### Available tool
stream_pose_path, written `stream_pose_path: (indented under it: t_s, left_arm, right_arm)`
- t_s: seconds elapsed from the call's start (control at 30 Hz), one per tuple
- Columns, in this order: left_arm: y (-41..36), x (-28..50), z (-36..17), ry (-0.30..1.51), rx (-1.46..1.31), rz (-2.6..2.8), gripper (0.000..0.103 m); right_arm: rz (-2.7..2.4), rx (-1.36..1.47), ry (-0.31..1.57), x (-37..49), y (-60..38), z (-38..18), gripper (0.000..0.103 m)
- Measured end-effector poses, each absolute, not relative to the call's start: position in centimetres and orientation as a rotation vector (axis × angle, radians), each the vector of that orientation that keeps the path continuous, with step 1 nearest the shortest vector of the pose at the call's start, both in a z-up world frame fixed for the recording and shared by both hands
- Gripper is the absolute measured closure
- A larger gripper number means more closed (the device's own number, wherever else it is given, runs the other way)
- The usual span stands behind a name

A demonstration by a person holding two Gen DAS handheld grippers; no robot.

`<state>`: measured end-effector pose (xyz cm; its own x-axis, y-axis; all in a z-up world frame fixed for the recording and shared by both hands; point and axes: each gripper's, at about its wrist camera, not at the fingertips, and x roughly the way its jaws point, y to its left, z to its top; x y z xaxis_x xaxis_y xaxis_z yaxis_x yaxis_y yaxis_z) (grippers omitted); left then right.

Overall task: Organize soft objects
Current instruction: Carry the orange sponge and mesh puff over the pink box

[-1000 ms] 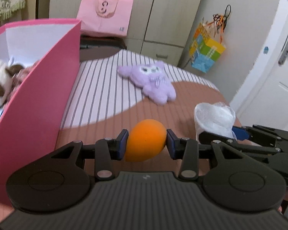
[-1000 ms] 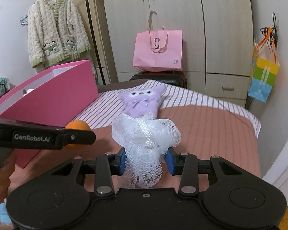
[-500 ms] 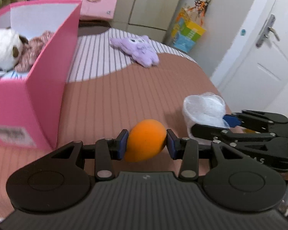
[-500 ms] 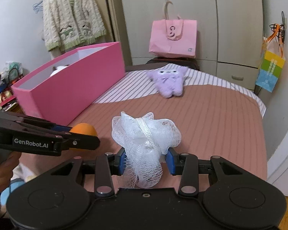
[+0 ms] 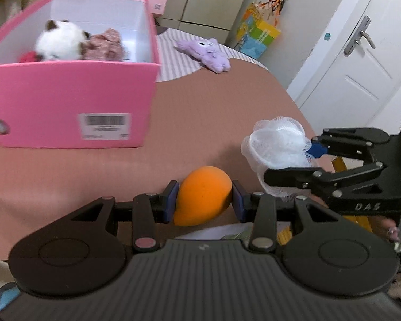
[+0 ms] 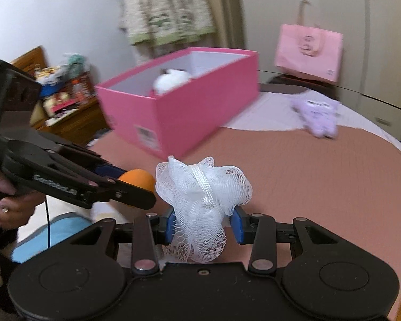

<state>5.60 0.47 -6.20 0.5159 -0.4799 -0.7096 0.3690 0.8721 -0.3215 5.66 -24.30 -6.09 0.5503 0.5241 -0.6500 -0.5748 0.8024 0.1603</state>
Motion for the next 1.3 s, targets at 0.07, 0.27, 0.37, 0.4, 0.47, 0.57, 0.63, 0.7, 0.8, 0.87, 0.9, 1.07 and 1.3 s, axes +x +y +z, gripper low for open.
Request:
stream_pose_path:
  t_s: [0.07,0.27,0.37,0.4,0.47,0.57,0.63,0.7,0.8,0.87,0.9,1.07,1.3]
  left_arm:
    - [1.9,5.2,-5.4,0.874,-0.135,-0.487,0.062]
    - [5.8,4.4,-2.7,0.748,-0.147,-0.428,0.062]
    - [7.1,4.6,-1.0,0.67,-0.154,-0.422,0.062]
    - [7.5,4.8,-0.4,0.64,-0.161,-0.422,0.062]
    - [8.2,5.5,0.8,0.583,-0.175,-0.42,0.062]
    - [9.4,7.2,1.8,0.527,-0.188,-0.375,0.062]
    - [10.0,8.5,2.1,0.502,-0.199,-0.362,0.062]
    - [10.6,10.1,2.2,0.502,-0.216,-0.358,0.062]
    - [11.0,12.5,2.0,0.507,-0.214,-0.333,0.062]
    - [10.9,13.8,1.8,0.496,-0.18,-0.298,0.062]
    - [10.9,14.7,1.8,0.49,-0.162,-0.276,0.062]
    - [11.0,19.3,1.5,0.521,-0.096,-0.242,0.062]
    - [12.0,25.7,0.8,0.657,-0.096,-0.272,0.061]
  right_arm:
    - [0.695,-0.068,0.738,5.4,-23.3,-5.3,0.057]
    - [0.746,-0.08,0.67,5.3,-20.0,-3.2,0.057]
    - [0.758,-0.085,0.615,5.8,-18.3,-2.0,0.057]
    - [0.757,-0.089,0.595,6.0,-17.8,-1.5,0.057]
    - [0.761,-0.09,0.552,6.7,-16.7,-0.7,0.057]
    - [0.76,-0.074,0.525,7.8,-16.1,0.3,0.057]
    - [0.756,-0.078,0.517,8.7,-15.4,0.8,0.057]
    - [0.746,-0.083,0.507,9.7,-14.7,1.2,0.057]
    - [0.723,-0.105,0.481,11.6,-13.6,1.6,0.056]
    - [0.707,-0.116,0.468,13.0,-12.9,1.6,0.056]
    - [0.697,-0.119,0.462,13.9,-12.5,1.5,0.056]
    - [0.669,-0.112,0.48,18.6,-11.1,0.7,0.056]
    - [0.626,-0.15,0.539,24.3,-9.9,-0.8,0.054]
